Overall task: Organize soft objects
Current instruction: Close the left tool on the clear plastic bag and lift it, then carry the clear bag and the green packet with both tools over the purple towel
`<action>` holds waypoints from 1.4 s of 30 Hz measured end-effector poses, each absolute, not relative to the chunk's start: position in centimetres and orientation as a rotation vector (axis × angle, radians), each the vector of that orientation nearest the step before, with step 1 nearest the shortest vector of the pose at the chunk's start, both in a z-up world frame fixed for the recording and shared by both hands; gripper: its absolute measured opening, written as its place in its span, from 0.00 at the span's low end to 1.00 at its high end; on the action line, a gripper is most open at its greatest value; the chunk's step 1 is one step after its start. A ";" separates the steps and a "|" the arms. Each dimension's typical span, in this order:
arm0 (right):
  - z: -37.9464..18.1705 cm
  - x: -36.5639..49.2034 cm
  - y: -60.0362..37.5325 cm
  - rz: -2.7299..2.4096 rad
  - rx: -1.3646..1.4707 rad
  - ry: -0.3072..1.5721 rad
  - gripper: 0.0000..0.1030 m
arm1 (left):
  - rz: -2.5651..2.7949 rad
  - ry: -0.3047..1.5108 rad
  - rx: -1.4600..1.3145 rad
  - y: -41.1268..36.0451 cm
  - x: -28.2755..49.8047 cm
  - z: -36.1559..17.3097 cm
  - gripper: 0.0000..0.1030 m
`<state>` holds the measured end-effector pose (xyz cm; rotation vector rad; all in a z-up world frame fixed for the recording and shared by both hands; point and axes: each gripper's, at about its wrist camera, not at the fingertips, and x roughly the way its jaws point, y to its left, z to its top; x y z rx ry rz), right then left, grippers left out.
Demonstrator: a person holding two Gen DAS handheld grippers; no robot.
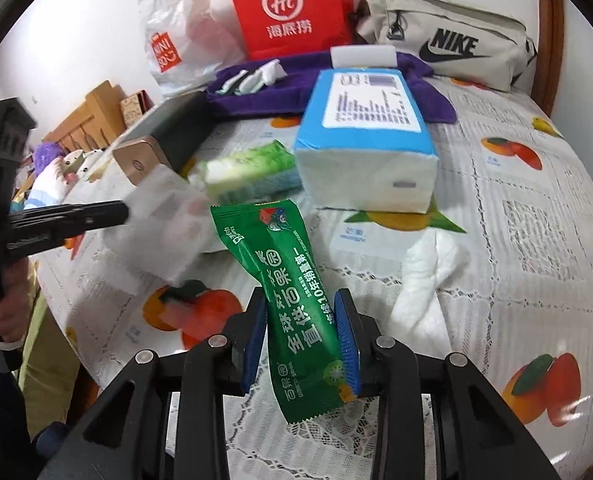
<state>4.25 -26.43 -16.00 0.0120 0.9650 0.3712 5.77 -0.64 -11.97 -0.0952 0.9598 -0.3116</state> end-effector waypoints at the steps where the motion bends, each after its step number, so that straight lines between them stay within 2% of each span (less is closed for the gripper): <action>1: -16.2 4.3 -26.5 0.367 0.013 0.969 0.33 | -0.299 0.955 -0.098 -0.1 5.6 -11.9 0.08; 10: -16.9 4.8 -25.6 0.352 -0.007 0.950 0.41 | -0.210 1.006 -0.097 2.6 6.1 -13.5 0.10; 12: -17.0 4.8 -25.3 0.349 -0.020 0.941 0.42 | -0.209 1.013 -0.084 2.1 6.4 -14.1 0.25; 13: -17.0 4.8 -25.1 0.347 -0.028 0.938 0.42 | -0.207 1.016 -0.077 1.7 6.5 -14.3 0.29; 15: -17.1 4.8 -24.9 0.341 -0.045 0.932 0.42 | -0.228 0.995 -0.064 1.0 6.4 -14.6 0.48; 17: -17.2 4.6 -24.9 0.336 -0.050 0.925 0.40 | -0.239 0.979 -0.043 0.1 6.3 -14.7 0.60; 18: -17.2 4.5 -24.8 0.330 -0.059 0.920 0.39 | -0.230 0.969 -0.022 -0.4 6.3 -14.8 0.61; 20: -17.2 4.4 -24.7 0.326 -0.069 0.917 0.37 | -0.194 0.947 0.054 -1.5 6.1 -15.1 0.61; 22: -17.0 4.4 -24.7 0.328 -0.064 0.921 0.34 | -0.171 0.922 0.104 -2.0 5.7 -15.2 0.55; 24: -16.9 4.4 -24.9 0.335 -0.050 0.926 0.33 | -0.170 0.905 0.090 -1.8 5.5 -15.1 0.30; 27: -16.9 4.2 -24.9 0.339 -0.038 0.931 0.32 | -0.187 0.909 0.080 -1.3 5.3 -14.9 0.11; 34: -15.7 3.7 -25.1 0.367 0.015 0.911 0.28 | -0.214 0.926 -0.008 0.0 5.1 -14.3 0.07; 42: -12.2 3.3 -26.1 0.376 0.050 0.839 0.28 | -0.186 0.844 -0.052 2.2 3.9 -10.0 0.07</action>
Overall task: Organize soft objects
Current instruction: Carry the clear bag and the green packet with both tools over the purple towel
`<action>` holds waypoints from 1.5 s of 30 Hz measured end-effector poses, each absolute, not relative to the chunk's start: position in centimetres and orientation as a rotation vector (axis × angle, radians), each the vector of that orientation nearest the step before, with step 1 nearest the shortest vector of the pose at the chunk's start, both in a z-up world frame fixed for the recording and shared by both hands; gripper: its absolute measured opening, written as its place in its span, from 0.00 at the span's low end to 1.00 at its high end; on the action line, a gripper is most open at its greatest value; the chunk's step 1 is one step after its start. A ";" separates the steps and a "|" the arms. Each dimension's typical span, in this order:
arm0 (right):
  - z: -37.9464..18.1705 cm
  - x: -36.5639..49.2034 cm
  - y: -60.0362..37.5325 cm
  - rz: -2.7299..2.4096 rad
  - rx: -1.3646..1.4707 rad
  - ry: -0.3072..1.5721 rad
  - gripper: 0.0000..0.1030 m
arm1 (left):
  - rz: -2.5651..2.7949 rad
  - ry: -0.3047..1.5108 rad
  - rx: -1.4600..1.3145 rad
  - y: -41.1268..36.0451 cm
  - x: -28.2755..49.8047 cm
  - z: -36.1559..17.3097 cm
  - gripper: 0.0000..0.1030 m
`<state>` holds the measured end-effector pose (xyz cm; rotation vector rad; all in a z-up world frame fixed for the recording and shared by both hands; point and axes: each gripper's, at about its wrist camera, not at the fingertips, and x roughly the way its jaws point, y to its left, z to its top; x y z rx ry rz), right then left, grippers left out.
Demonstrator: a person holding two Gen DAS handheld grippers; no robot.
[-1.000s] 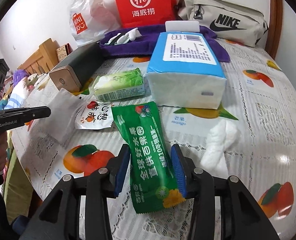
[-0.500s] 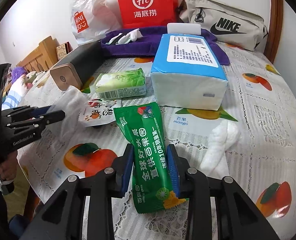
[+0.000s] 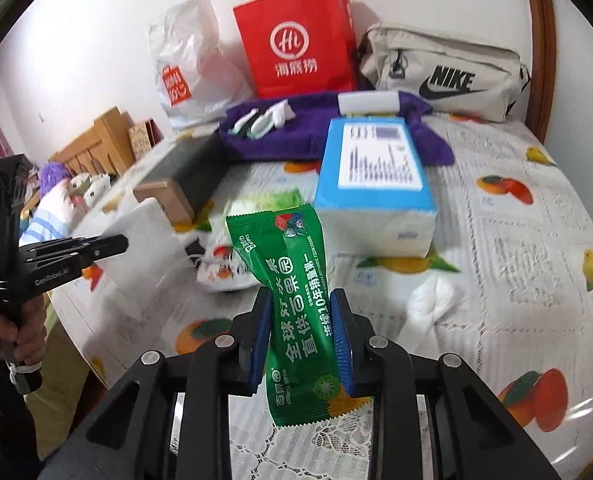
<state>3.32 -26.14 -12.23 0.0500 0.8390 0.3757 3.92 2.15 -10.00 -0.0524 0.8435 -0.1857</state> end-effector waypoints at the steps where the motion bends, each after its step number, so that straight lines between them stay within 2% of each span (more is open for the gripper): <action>1: -11.8 3.4 -26.3 0.376 0.054 0.830 0.28 | -0.188 0.835 -0.053 2.2 3.9 -9.5 0.07; 17: -6.1 6.8 -27.9 0.331 0.059 0.769 0.28 | -0.164 0.753 -0.070 2.3 6.7 -3.4 0.07; 45: -3.0 17.6 -26.5 0.309 0.019 0.770 0.28 | -0.140 0.784 -0.149 2.7 18.3 -1.6 0.07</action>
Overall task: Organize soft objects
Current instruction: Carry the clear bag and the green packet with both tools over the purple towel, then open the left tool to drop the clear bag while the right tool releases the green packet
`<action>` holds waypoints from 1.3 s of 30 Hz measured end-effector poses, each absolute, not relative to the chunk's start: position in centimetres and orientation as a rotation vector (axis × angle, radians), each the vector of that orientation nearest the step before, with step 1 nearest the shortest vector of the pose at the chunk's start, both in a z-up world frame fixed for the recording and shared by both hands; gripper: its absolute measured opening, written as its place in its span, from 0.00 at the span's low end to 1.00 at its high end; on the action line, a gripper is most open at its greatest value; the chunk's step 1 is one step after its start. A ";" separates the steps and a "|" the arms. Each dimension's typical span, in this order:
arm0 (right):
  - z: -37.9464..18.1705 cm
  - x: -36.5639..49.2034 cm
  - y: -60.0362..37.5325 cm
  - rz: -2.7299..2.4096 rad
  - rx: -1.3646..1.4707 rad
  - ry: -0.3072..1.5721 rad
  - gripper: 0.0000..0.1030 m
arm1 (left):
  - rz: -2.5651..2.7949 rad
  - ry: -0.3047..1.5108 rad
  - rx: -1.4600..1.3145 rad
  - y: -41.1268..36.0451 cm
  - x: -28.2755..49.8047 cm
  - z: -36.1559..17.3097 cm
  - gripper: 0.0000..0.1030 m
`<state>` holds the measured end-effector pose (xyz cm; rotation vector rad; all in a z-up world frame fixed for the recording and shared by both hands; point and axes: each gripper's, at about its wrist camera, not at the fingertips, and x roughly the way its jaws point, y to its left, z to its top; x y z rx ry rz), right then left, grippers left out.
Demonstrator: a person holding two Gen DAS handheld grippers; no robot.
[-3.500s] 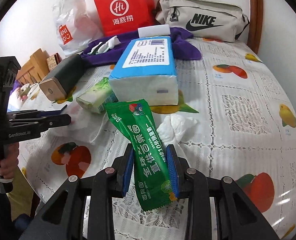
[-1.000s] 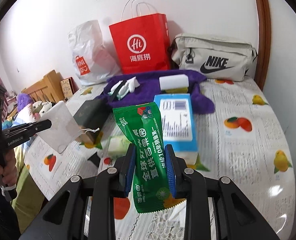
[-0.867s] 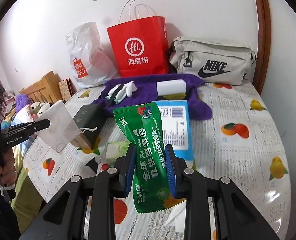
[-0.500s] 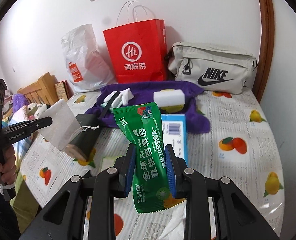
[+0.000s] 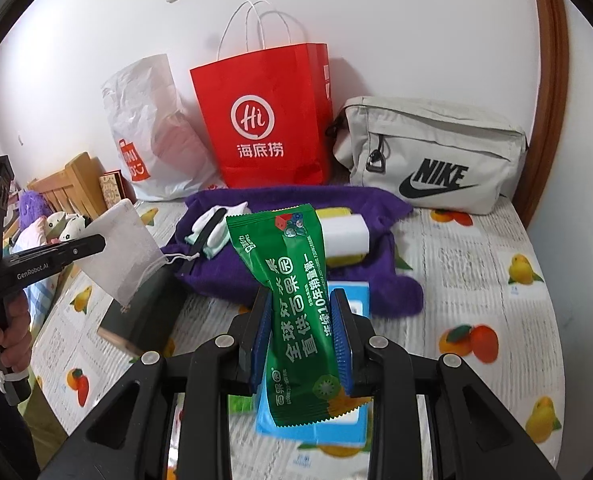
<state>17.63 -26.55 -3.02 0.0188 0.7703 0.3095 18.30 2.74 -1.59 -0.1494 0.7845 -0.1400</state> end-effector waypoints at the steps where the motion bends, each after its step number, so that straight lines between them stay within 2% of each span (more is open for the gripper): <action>1: -3.0 18.1 -26.5 0.312 0.019 0.771 0.28 | -0.139 0.784 -0.150 2.8 18.6 -1.6 0.07; 11: -3.7 23.4 -24.7 0.354 0.009 0.791 0.28 | -0.140 0.796 -0.182 3.1 22.5 -2.5 0.07; 32: -9.7 33.0 -21.7 0.345 -0.018 0.926 0.29 | -0.179 0.875 -0.222 2.8 30.0 -6.1 0.07; 39: -10.5 34.3 -21.3 0.345 -0.019 0.942 0.33 | -0.194 0.900 -0.241 2.6 31.7 -7.3 0.07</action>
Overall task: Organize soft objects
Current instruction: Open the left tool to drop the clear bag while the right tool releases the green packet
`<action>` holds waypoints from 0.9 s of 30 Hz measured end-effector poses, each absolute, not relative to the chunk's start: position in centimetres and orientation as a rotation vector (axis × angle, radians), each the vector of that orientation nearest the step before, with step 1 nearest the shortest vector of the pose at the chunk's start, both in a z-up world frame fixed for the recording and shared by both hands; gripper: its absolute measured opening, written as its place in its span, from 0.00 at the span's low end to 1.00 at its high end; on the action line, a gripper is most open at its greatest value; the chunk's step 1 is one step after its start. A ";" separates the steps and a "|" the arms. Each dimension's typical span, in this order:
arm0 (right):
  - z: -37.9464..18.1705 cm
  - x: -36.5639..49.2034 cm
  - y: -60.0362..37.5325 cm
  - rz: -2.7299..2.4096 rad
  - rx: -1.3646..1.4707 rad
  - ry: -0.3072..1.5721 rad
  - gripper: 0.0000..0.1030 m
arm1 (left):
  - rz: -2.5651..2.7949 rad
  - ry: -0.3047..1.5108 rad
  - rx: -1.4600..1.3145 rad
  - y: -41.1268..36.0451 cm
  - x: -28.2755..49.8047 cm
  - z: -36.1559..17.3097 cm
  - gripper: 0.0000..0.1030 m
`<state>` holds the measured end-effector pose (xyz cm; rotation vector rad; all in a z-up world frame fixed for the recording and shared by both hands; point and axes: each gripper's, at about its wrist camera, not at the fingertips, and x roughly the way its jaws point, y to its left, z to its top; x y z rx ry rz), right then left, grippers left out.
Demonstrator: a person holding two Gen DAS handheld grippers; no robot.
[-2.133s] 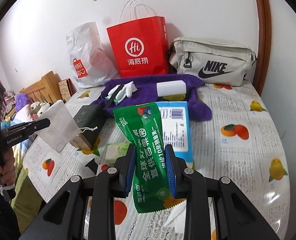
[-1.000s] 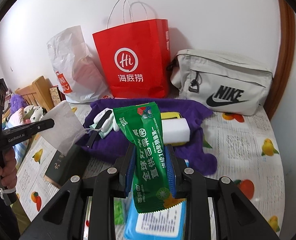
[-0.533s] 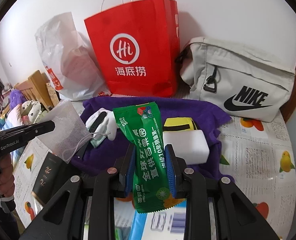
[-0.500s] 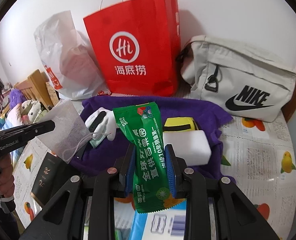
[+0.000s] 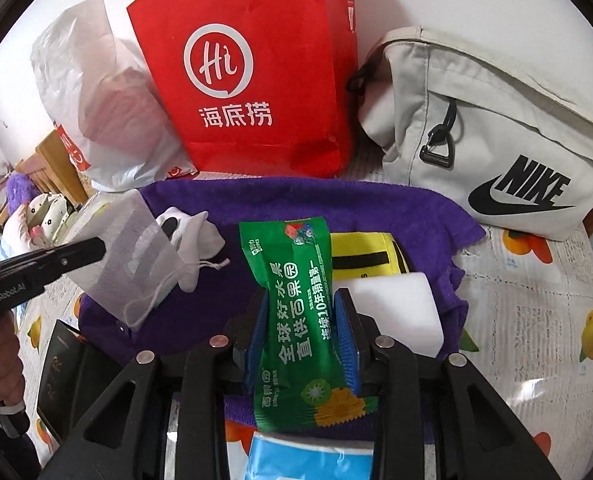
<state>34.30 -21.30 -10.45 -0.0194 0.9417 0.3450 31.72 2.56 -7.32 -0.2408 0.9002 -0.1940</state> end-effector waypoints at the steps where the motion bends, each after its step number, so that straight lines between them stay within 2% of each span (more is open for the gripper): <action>1: -10.5 34.4 -21.2 0.345 -0.024 0.943 0.33 | -0.195 0.906 -0.242 2.5 31.9 -7.5 0.07; 6: -10.6 34.4 -20.9 0.351 -0.044 0.942 0.34 | -0.193 0.934 -0.241 2.2 32.3 -8.5 0.08; 8: -10.7 34.5 -20.9 0.355 -0.041 0.944 0.37 | -0.186 0.944 -0.234 2.1 32.5 -8.8 0.08; 10: -10.7 34.6 -21.0 0.359 -0.033 0.945 0.48 | -0.183 0.952 -0.231 2.1 32.7 -9.1 0.09; 15: -10.4 34.4 -21.0 0.353 -0.039 0.934 0.52 | -0.157 0.944 -0.222 2.4 32.7 -9.1 0.12; 16: -10.4 34.4 -21.0 0.352 -0.039 0.934 0.52 | -0.154 0.942 -0.219 2.4 32.7 -9.1 0.14; 18: -10.2 34.3 -21.1 0.351 -0.036 0.932 0.52 | -0.125 0.935 -0.196 2.5 32.5 -8.9 0.27; 21: -9.7 33.8 -21.2 0.348 -0.037 0.924 0.52 | -0.086 0.946 -0.168 2.5 32.3 -8.7 0.41; 27: -8.4 32.2 -21.4 0.344 -0.029 0.909 0.52 | -0.075 0.920 -0.157 2.8 30.6 -7.4 0.42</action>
